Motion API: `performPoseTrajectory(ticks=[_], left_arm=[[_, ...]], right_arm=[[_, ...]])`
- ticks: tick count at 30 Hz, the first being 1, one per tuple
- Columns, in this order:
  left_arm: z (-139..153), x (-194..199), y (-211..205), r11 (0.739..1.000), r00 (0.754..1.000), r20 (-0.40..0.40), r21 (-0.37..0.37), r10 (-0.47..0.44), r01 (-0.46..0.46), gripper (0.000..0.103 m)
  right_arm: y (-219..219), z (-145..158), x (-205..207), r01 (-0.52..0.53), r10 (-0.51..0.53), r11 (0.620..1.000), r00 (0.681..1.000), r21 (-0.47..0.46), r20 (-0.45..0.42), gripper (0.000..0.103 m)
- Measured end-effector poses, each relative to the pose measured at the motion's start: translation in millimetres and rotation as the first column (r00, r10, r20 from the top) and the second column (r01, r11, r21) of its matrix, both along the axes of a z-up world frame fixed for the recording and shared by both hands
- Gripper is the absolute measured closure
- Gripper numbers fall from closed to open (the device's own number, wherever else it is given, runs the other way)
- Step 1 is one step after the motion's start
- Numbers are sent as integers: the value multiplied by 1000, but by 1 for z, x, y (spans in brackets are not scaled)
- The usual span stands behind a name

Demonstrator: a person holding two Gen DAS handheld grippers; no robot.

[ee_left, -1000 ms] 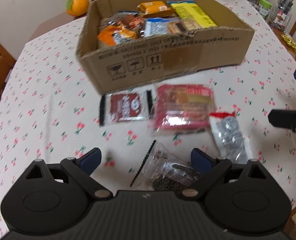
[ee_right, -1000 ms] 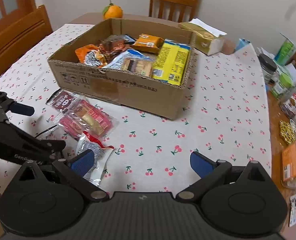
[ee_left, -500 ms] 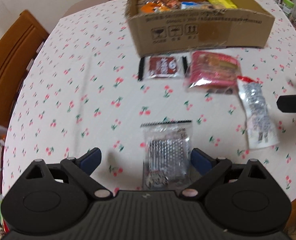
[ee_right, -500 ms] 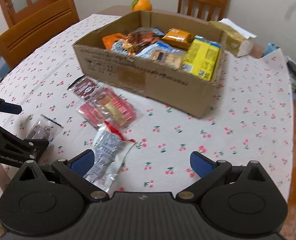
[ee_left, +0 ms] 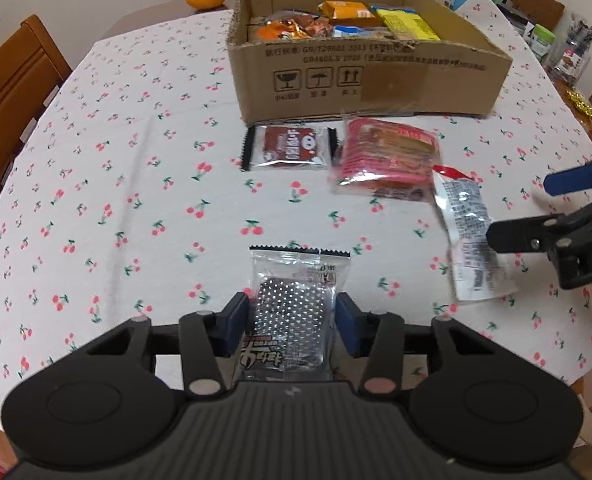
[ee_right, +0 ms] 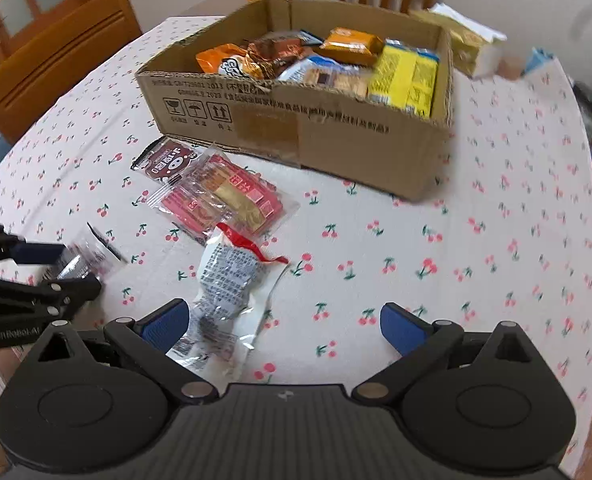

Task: Organize snacks
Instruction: 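Grasp the silver-dotted packet with the left gripper while the right gripper grasps the white pouch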

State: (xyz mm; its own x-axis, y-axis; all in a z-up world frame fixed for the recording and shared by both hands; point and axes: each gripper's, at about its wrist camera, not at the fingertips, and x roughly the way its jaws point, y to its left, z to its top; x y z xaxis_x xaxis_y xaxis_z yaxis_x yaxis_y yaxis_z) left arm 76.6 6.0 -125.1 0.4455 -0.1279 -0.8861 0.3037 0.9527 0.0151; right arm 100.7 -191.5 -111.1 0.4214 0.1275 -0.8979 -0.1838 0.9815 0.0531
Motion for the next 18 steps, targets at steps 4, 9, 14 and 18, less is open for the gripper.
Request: performPoseTrajectory(ticks=[4,9,14,18], left_arm=[[1,12,19,1000,1000,19,18,13,-13,57],[0,21,31,1000,1000,21,10,16,-16,53],[-2,21,30,1000,999,34,20,-2,1,44],[-1,21,31,999,999,32,23,-29,28,42]], right_arm=[[12,-4,0,28,-28,1000,1000,14,-9,0],[33,-17,6,56,-56,998,998,-17,9,0],[44,-31,6,62,-58,994,997,-92,51,0],[32,-32,-1,54,-46,995,995,-83,89,0]])
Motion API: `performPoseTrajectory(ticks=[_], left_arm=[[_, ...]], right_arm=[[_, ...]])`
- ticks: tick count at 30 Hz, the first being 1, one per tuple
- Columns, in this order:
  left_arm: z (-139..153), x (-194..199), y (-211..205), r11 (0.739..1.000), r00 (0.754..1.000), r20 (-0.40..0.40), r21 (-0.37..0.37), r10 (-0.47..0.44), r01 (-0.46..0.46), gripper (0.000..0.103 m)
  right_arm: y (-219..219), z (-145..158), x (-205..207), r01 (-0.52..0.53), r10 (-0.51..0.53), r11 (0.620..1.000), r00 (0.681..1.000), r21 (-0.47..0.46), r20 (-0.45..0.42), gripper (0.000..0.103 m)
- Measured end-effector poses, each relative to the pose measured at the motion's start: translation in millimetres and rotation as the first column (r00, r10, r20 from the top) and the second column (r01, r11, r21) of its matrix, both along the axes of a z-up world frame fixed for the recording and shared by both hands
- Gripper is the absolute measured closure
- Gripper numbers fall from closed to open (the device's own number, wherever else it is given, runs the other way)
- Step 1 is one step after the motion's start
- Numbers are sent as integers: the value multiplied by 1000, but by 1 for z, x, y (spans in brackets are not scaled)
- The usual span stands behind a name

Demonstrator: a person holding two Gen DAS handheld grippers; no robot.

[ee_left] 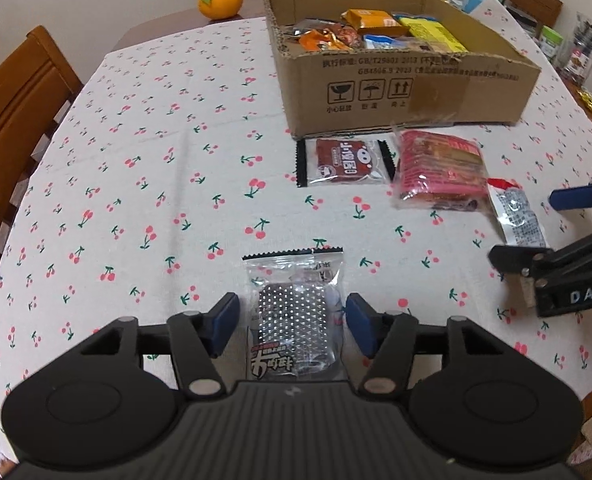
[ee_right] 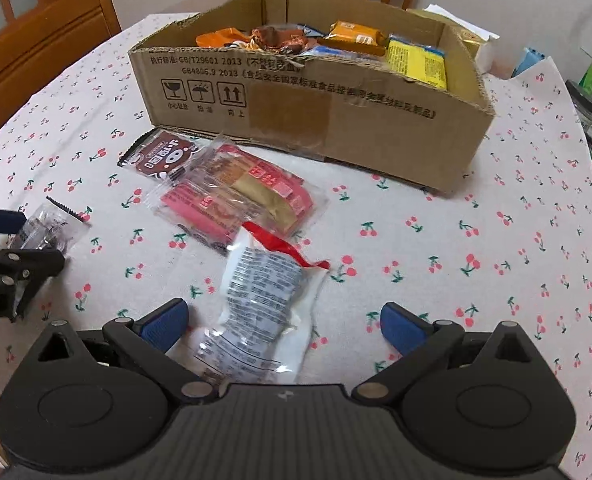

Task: Organize snacks
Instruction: 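Grasp the silver-dotted packet with the left gripper while the right gripper grasps the white pouch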

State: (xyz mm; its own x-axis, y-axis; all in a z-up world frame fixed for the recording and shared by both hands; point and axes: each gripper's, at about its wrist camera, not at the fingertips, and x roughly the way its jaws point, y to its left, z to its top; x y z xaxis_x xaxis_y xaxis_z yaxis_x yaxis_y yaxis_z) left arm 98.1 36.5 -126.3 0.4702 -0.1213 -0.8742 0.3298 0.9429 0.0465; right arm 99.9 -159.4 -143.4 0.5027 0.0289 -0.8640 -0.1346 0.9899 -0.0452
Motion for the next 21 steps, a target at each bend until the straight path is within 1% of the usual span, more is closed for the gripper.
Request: performPoseTrajectory(ticks=[3,7,9,11,12,16,18,19,21], left_arm=[[0,-1,1,1000,1000,-6,5,8,-8,36],[0,-4,1,1000,1000,-9,4,16,-16,35],[0,-6,2,1000,1000,-10,0,25,-25,35],[0,-8,1,1000,1000,-6,-1,23,-23,35],[0,-8,0,1000,1000,-4,-1,23,-23,35],[0,-8,-1,1000,1000,-11,-17,12,-12,38],[1,-8,-2,1000,1000,-8,-17,8,-8,39],[1,-8,-2,1000,1000,-7,-20,4,-4,40],[1,-8,-2,1000,1000,-9,-30,3,-3,45]], right_arm=[[-9,1,-4,10,-10,1000,1000,1,12,0],[-8,2,-5,63,-63,998,998,-8,-10,0],[-3,3,-7,64,-64,998,998,-5,-11,2],[2,6,-10,53,-53,999,999,-2,-2,14],[5,7,-11,46,-46,999,999,1,2,17],[14,11,-15,36,-36,999,999,1,13,36],[17,12,-16,35,-35,999,999,0,16,41],[18,12,-17,33,-33,999,999,-1,18,48],[18,13,-17,33,-33,999,999,-1,17,49]])
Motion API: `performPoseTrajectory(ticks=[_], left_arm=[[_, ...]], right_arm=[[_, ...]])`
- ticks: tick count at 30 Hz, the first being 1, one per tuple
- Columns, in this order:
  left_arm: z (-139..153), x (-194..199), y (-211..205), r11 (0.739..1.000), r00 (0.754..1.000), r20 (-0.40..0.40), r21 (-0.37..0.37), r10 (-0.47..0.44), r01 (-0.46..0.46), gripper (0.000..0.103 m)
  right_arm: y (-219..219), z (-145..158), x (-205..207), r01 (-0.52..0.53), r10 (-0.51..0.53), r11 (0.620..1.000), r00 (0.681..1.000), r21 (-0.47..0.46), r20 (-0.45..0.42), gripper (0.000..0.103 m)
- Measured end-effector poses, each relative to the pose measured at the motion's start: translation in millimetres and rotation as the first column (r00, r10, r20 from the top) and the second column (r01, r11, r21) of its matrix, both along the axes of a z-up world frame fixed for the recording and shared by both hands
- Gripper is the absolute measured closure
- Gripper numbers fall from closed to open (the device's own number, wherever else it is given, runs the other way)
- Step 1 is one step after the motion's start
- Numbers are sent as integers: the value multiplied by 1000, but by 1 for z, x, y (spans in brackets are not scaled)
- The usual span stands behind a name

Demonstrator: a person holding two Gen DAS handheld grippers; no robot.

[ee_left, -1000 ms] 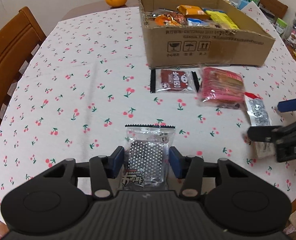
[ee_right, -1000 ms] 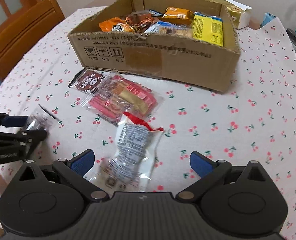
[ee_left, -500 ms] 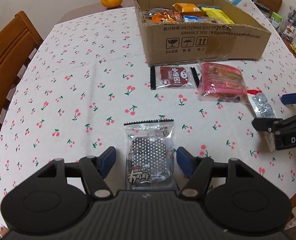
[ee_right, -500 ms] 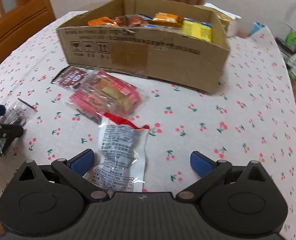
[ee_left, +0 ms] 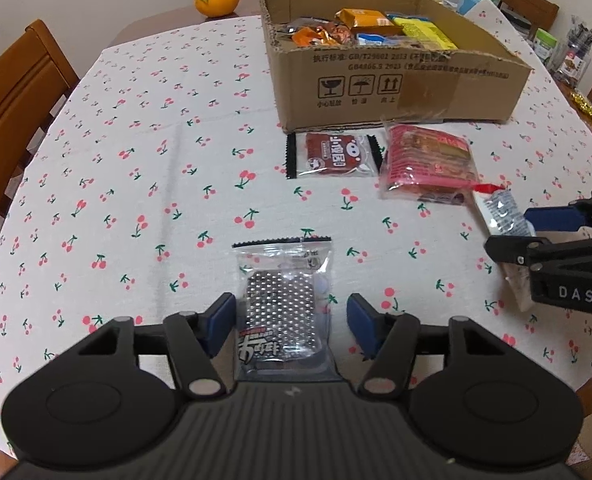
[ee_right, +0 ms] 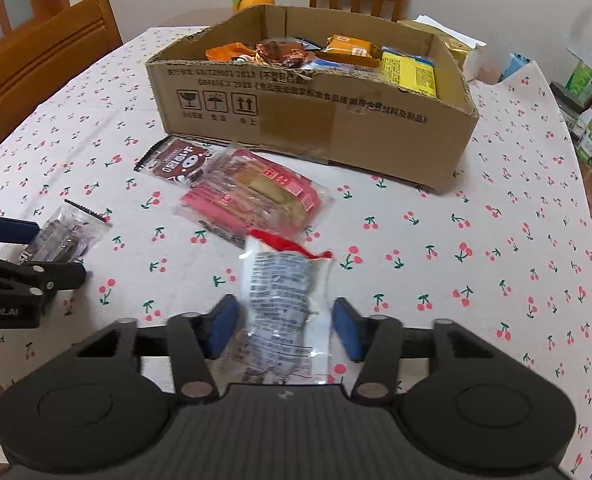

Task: Organize snacks
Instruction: 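Grasp the silver-dotted packet with the left gripper while the right gripper grasps the white pouch, then lift the silver-dotted packet with the left gripper and carry it over the box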

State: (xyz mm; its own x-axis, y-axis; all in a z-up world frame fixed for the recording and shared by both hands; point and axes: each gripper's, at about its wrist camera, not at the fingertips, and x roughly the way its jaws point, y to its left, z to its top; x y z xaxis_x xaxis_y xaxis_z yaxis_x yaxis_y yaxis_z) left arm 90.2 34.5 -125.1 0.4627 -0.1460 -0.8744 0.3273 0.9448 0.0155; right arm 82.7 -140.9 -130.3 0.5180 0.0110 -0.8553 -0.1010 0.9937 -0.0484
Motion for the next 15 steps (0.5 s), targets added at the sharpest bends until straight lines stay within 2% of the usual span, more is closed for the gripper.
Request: performPoseTrajectory(ticks=[5,15], left_arm=[[1,0,-1,1000,1000,-1,-10,-20,20,57],[5,2,-1,998,998,-13,-9,-67,67,60]], right_arm=[[-1,1,-3,4,-4,1000,1000,2,-3,51],[-2,8,-5,-12,12,1000,1000,5,-1,55]])
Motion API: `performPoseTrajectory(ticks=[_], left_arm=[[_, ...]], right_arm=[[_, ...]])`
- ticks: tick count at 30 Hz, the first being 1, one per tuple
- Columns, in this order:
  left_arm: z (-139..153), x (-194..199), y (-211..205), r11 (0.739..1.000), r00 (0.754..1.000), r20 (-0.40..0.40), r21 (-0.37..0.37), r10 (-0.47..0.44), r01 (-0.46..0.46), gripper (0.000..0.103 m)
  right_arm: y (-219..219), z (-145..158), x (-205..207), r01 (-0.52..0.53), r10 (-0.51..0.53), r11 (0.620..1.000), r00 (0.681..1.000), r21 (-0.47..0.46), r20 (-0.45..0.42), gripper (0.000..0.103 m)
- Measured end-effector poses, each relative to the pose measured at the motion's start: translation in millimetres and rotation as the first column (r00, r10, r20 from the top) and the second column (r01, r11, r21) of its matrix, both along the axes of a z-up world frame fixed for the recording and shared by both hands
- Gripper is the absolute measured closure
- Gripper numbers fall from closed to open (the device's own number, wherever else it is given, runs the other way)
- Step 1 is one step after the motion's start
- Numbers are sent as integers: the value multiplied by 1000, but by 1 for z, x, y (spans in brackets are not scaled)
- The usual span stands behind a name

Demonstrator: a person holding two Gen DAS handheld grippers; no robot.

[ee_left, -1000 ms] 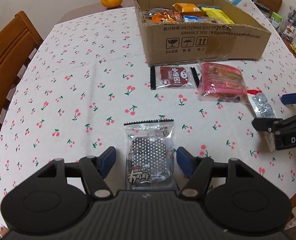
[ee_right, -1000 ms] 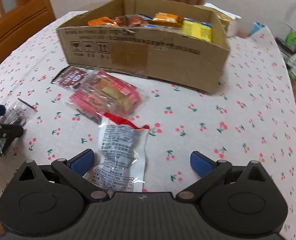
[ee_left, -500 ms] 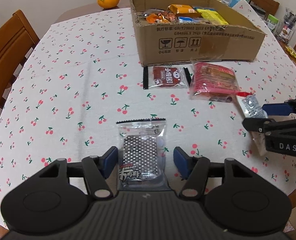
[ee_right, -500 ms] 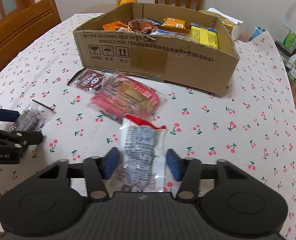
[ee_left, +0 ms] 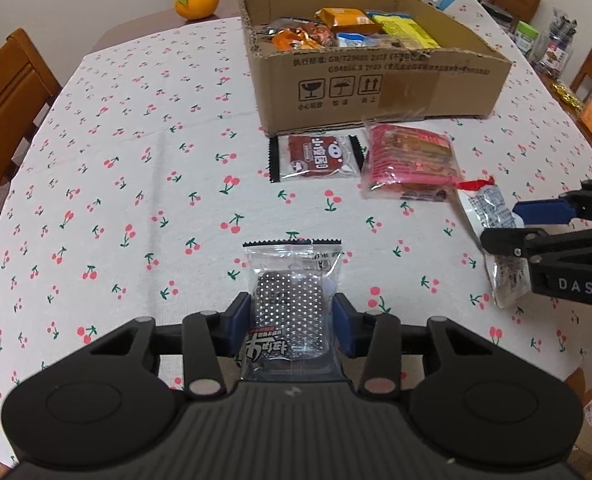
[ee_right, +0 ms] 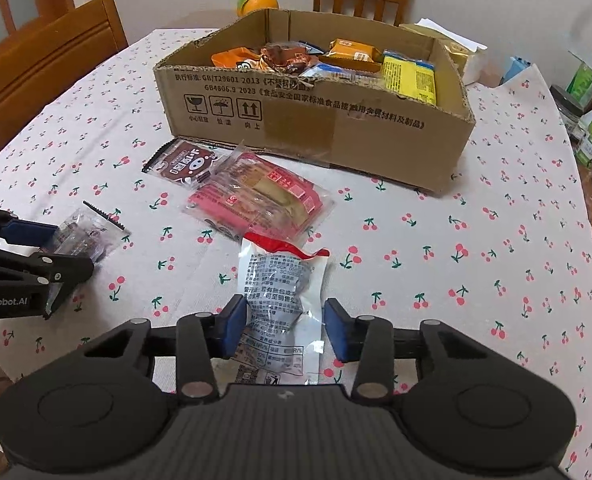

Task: Organize snacks
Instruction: 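Lift the silver-dotted packet with the left gripper and carry it over the box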

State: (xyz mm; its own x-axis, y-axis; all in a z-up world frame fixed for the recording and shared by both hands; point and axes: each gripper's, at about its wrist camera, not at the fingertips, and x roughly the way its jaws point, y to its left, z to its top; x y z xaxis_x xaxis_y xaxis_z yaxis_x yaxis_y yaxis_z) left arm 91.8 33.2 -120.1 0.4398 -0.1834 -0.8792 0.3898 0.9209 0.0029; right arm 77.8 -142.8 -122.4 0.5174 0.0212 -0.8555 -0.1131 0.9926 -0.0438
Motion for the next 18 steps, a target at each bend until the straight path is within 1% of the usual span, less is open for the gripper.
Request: performPoseTrajectory(ticks=[6,9,14,16,18], left_arm=[[5,0,-1,1000,1000,6,0,-29,29,60],[6,1,-1,999,999,5,5,-36,36,60],[7,2,0,999,999,0,2,-37,37,60],[6,4,-1,999,999,-3,5,-37,37,60],[6,5,0,999,999,-8,4,-35,35,60]], right_arm=[[-3,-1,2,7,-7,1000,1000,15,-3,55],[-5,-2,5,10,-10,1000,1000,25,-6,53],[-7,-7,7,40,-39,998,999,57,-19,45],[-6,-8,7,53,-53,996,999,66,-10,42],[-3,-9,7,72,-72,995,997,65,1,41]])
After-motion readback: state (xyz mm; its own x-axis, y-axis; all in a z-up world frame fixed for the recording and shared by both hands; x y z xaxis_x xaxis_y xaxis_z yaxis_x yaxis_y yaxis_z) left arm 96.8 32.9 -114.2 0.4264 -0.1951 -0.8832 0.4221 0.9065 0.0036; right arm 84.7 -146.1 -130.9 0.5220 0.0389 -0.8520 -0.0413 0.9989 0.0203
